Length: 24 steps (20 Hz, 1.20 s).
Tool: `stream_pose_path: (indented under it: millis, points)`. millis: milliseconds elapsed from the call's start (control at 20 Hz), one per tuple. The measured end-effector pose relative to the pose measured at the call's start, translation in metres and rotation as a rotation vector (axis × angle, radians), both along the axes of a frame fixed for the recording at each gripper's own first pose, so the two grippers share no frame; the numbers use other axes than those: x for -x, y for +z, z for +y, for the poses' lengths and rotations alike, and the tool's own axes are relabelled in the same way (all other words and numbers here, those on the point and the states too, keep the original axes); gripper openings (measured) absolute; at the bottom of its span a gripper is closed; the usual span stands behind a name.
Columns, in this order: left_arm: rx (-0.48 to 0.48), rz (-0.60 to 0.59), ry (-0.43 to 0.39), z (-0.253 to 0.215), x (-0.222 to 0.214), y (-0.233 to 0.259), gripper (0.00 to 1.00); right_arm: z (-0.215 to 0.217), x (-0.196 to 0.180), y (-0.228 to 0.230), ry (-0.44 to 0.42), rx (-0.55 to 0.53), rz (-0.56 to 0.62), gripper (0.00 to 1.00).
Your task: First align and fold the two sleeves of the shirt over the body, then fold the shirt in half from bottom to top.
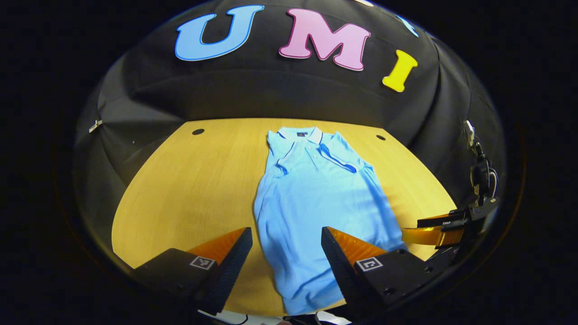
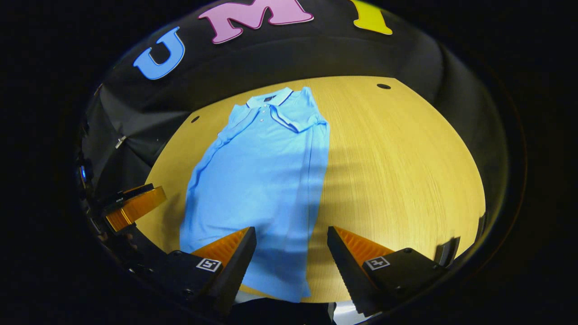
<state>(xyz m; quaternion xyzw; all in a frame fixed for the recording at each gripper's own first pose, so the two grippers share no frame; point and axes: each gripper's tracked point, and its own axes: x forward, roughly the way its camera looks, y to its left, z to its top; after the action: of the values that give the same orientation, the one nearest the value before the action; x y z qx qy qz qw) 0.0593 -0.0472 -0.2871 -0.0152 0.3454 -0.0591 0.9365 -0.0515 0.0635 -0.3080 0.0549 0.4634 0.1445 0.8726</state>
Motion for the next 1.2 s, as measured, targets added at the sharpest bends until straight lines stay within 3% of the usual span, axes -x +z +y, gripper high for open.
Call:
stream_pose_path:
  millis: [350,750,850,900,950,1050,1100,1150,1200]
  points:
    - [-0.043,0.119,-0.028,-0.020,0.071,-0.063,0.98,0.003,0.048,-0.024,-0.015,0.028,0.022,0.99]
    - [-0.060,0.161,0.010,-0.012,0.083,-0.092,0.99,0.007,0.065,-0.039,-0.003,0.064,0.002,0.99]
    - [-0.123,0.158,0.000,-0.006,0.085,-0.095,0.89,0.002,0.066,-0.044,0.010,0.123,-0.001,0.98]
    - [-0.115,0.143,-0.008,-0.009,0.084,-0.095,0.80,-0.007,0.065,-0.046,-0.002,0.171,0.000,0.94]
    - [-0.118,0.137,-0.006,-0.011,0.083,-0.094,0.76,-0.011,0.061,-0.047,-0.015,0.192,-0.006,0.74]
    - [-0.111,0.122,-0.007,-0.016,0.079,-0.095,0.58,-0.012,0.061,-0.047,-0.031,0.200,-0.001,0.48]
    - [-0.101,0.124,-0.003,-0.019,0.079,-0.095,0.39,-0.010,0.059,-0.047,-0.033,0.179,-0.001,0.39]
    - [-0.097,0.126,-0.003,-0.021,0.078,-0.096,0.20,-0.008,0.060,-0.048,-0.036,0.161,0.005,0.24]
    - [-0.094,0.130,-0.004,-0.024,0.077,-0.096,0.16,-0.007,0.059,-0.047,-0.050,0.148,0.001,0.18]
